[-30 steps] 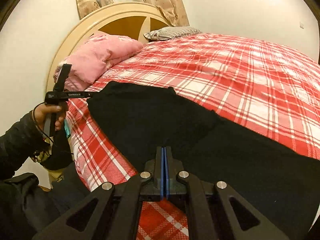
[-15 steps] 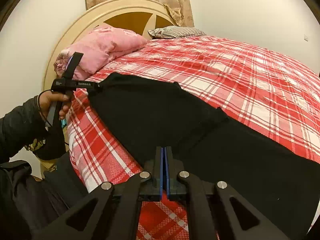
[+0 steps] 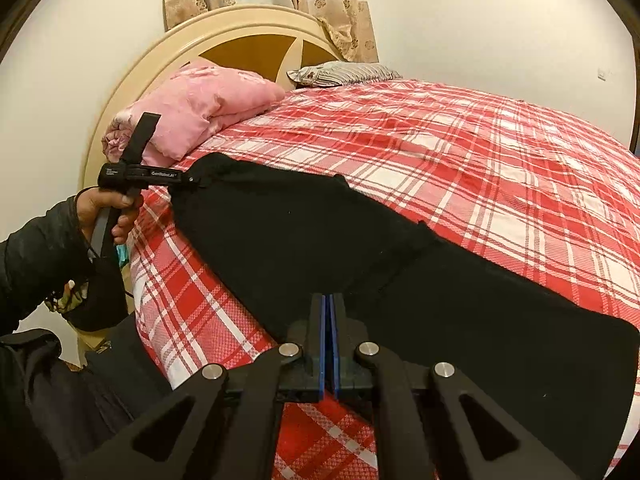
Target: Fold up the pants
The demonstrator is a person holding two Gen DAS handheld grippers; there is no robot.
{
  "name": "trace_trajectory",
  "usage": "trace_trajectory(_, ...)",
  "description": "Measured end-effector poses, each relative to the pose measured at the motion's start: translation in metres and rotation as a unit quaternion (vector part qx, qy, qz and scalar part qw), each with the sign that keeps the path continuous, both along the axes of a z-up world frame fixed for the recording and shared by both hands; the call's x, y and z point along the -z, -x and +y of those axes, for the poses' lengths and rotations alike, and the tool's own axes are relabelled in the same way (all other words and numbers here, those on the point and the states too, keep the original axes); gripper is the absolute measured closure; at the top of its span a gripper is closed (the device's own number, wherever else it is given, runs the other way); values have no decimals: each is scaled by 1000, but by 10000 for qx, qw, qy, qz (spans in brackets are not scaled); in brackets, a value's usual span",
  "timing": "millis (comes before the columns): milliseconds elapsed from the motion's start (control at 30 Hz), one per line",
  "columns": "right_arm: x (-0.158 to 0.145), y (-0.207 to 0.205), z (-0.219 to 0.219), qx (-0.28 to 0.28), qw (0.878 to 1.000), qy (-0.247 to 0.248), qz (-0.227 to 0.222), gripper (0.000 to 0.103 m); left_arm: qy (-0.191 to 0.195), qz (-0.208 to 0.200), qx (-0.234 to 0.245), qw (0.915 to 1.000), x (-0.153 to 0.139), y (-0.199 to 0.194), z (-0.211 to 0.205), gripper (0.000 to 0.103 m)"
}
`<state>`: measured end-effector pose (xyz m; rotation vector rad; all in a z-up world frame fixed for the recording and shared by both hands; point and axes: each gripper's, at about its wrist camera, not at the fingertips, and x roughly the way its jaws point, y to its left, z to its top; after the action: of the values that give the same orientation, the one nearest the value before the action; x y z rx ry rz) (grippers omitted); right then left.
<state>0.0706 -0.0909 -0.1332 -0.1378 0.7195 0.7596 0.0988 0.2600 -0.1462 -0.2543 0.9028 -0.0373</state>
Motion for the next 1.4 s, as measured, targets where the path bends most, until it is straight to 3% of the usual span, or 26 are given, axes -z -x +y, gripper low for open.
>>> trace_trajectory(233,0,-3,-2,99,9999,51,-21,100,647,-119,-243,9975,-8,8,9,78)
trace_trajectory(333,-4,-2,-3,208,9996,150,-106,100,873,-353,-143,9955,-21,14,5,78)
trace_trajectory(433,-11,-4,-10,347,9992,165,-145,100,1103,-577,76,9922,-41,17,-6,79)
trace_trajectory(533,-19,-8,-20,538,9983,156,-153,100,1092,-784,347,9903,-64,16,-26,79)
trace_trajectory(833,-29,-16,-65,1229,9924,29,22,99,1408,-1059,1226,9767,-102,15,-91,79)
trace_trajectory(900,-31,-14,-78,1391,9903,-33,-3,90,1488,-1092,1501,9713,-109,16,-108,79)
trace_trajectory(967,-33,-13,-94,1581,9873,-161,45,43,1584,-1109,1800,9645,-117,15,-130,79)
trace_trajectory(1000,-35,-11,-101,1687,9853,-261,25,38,1588,-1110,1893,9626,-119,15,-135,79)
trace_trajectory(1167,-42,-5,-127,2076,9778,-252,-113,38,1506,-1099,2509,9499,-132,9,-189,79)
trace_trajectory(1400,-39,-3,-179,2813,9575,-625,116,38,1442,-1070,3119,9330,-145,4,-248,79)
